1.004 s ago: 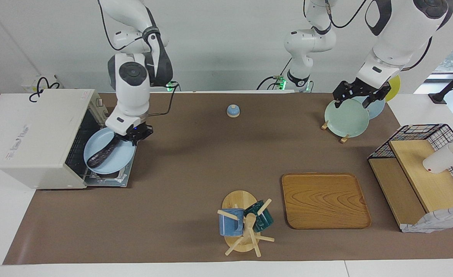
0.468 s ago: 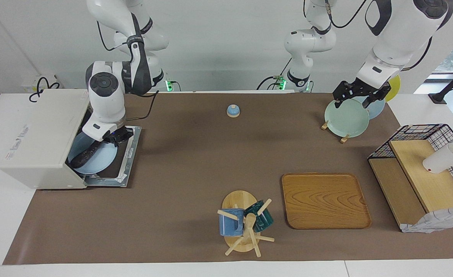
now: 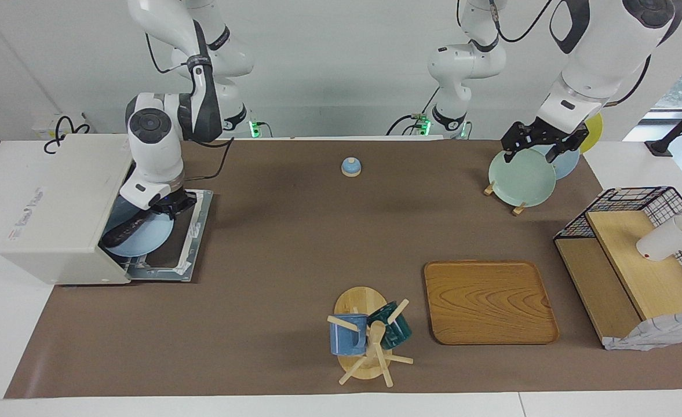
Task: Put eggplant into oven
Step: 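Open the right gripper inside the oven to release the eggplant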
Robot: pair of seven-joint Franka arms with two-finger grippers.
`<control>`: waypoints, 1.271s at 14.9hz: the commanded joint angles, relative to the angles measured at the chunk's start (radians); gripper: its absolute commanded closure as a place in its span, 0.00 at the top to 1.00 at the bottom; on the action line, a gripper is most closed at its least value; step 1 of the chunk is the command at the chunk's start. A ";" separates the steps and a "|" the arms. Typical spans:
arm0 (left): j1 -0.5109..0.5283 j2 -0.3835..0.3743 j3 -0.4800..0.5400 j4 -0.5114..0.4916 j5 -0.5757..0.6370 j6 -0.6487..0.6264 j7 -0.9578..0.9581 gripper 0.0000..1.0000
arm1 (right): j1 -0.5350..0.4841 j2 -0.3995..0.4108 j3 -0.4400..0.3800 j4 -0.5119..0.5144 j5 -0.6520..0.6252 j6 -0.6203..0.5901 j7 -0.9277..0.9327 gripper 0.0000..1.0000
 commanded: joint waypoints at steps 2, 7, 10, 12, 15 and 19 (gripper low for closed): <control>0.001 -0.021 0.005 -0.023 -0.012 0.012 -0.002 1.00 | -0.032 -0.019 0.016 -0.006 0.015 -0.018 -0.001 0.24; 0.001 -0.021 0.005 -0.023 -0.012 0.012 -0.002 1.00 | 0.054 -0.002 0.037 0.123 0.136 -0.146 0.008 0.13; 0.001 -0.021 0.005 -0.023 -0.010 0.012 -0.002 1.00 | 0.123 0.004 0.036 0.025 0.154 0.042 0.129 0.00; 0.001 -0.021 0.005 -0.023 -0.012 0.012 -0.002 1.00 | 0.123 0.038 0.036 -0.008 0.154 0.127 0.186 0.00; 0.001 -0.021 0.005 -0.023 -0.012 0.012 -0.002 1.00 | 0.091 0.109 0.034 -0.006 0.153 0.164 0.189 0.00; 0.001 -0.021 0.005 -0.023 -0.012 0.012 -0.002 1.00 | 0.078 0.149 0.033 -0.008 0.141 0.184 0.194 0.00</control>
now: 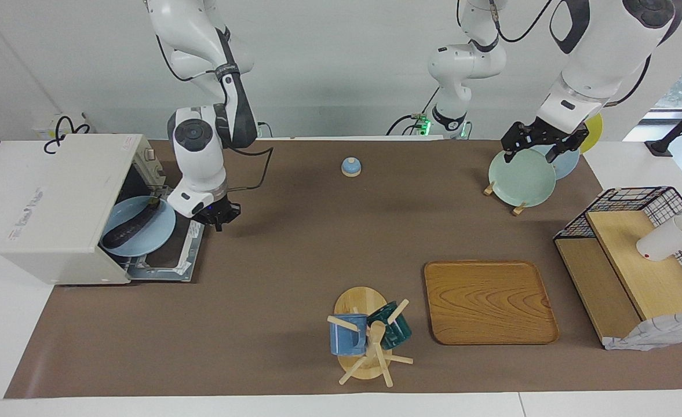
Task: Put eggplant into oven
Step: 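Open the right gripper inside the oven to release the eggplant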
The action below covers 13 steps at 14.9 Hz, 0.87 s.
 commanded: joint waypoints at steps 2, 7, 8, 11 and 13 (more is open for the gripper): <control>0.001 -0.021 0.005 -0.023 -0.012 0.012 -0.002 1.00 | -0.017 0.011 0.005 -0.003 -0.009 0.012 0.009 0.00; 0.001 -0.021 0.005 -0.023 -0.012 0.012 -0.002 1.00 | -0.038 0.012 0.005 -0.005 -0.077 0.009 0.003 0.00; 0.001 -0.021 0.005 -0.023 -0.012 0.012 -0.002 1.00 | -0.053 0.012 0.006 -0.005 -0.077 0.011 0.000 0.00; 0.001 -0.021 0.005 -0.023 -0.012 0.012 -0.002 1.00 | -0.060 0.014 0.006 0.000 -0.098 0.006 -0.026 0.00; 0.001 -0.021 0.006 -0.023 -0.010 0.012 -0.002 1.00 | -0.063 0.014 0.005 0.013 -0.117 -0.005 -0.055 0.00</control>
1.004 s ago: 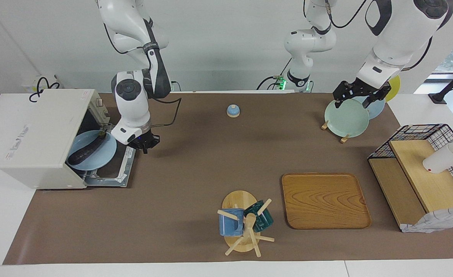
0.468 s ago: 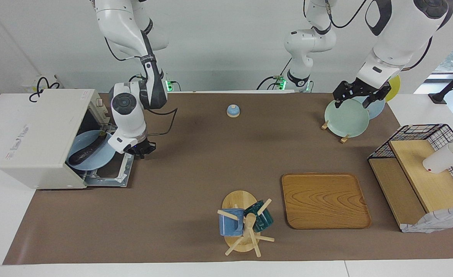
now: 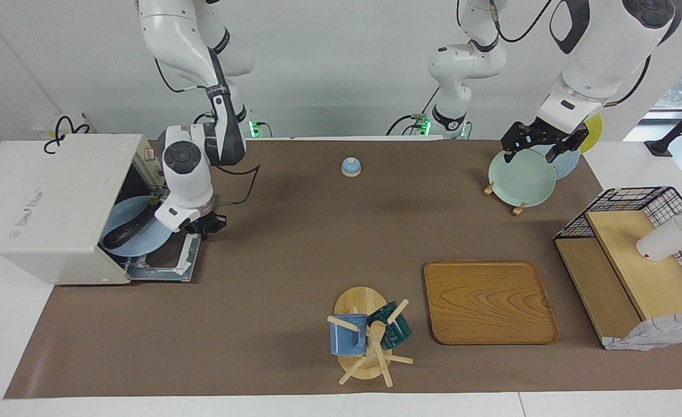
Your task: Put eggplant into oven
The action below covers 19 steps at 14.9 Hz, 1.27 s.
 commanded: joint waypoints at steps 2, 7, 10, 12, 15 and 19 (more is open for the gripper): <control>0.001 -0.021 0.006 -0.023 -0.010 0.012 -0.002 1.00 | -0.032 -0.001 -0.001 0.049 -0.044 -0.045 -0.073 0.00; 0.001 -0.021 0.004 -0.023 -0.012 0.012 -0.002 1.00 | -0.078 -0.009 -0.002 0.197 -0.043 -0.208 -0.203 0.00; 0.001 -0.021 0.004 -0.023 -0.010 0.012 -0.002 1.00 | -0.112 -0.015 -0.002 0.251 -0.043 -0.263 -0.274 0.00; 0.001 -0.021 0.004 -0.023 -0.012 0.012 -0.002 1.00 | -0.132 -0.030 -0.002 0.273 -0.035 -0.304 -0.297 0.00; 0.001 -0.021 0.004 -0.023 -0.012 0.012 -0.002 1.00 | -0.173 -0.070 -0.004 0.282 -0.024 -0.358 -0.355 0.00; 0.001 -0.021 0.004 -0.023 -0.012 0.012 -0.002 1.00 | -0.244 -0.088 -0.004 0.283 -0.023 -0.369 -0.406 0.00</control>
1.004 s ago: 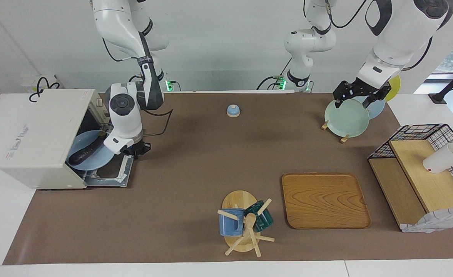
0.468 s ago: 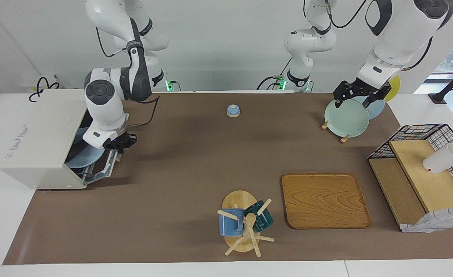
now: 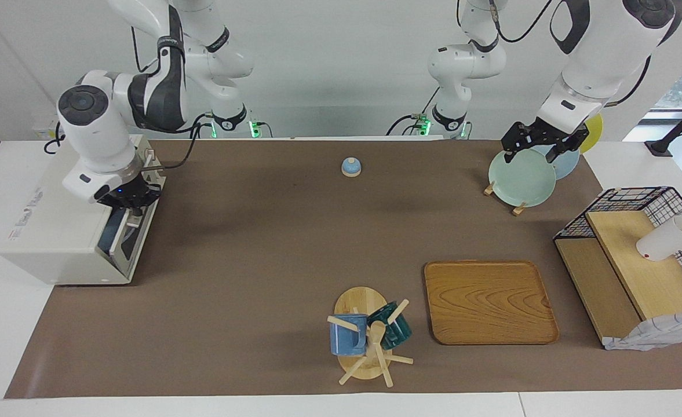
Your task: Put eggplant into oven
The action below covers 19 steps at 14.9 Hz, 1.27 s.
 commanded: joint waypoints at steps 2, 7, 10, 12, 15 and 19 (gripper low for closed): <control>0.001 -0.021 0.004 -0.023 -0.012 0.012 -0.002 1.00 | -0.065 0.005 0.004 -0.004 -0.008 0.005 -0.068 0.00; 0.001 -0.021 0.005 -0.023 -0.010 0.012 -0.004 1.00 | -0.038 -0.005 0.016 0.081 0.084 -0.120 -0.033 0.00; 0.001 -0.021 0.005 -0.023 -0.010 0.012 -0.002 1.00 | -0.038 -0.008 0.016 0.207 0.155 -0.273 -0.026 0.00; 0.001 -0.021 0.004 -0.023 -0.010 0.012 -0.002 1.00 | -0.033 -0.008 0.022 0.282 0.158 -0.341 -0.026 0.00; 0.001 -0.021 0.004 -0.023 -0.010 0.012 -0.002 1.00 | -0.032 -0.006 0.047 0.333 0.158 -0.378 -0.011 0.00; 0.001 -0.021 0.005 -0.023 -0.010 0.012 -0.004 1.00 | -0.030 -0.009 0.063 0.335 0.172 -0.421 0.066 0.07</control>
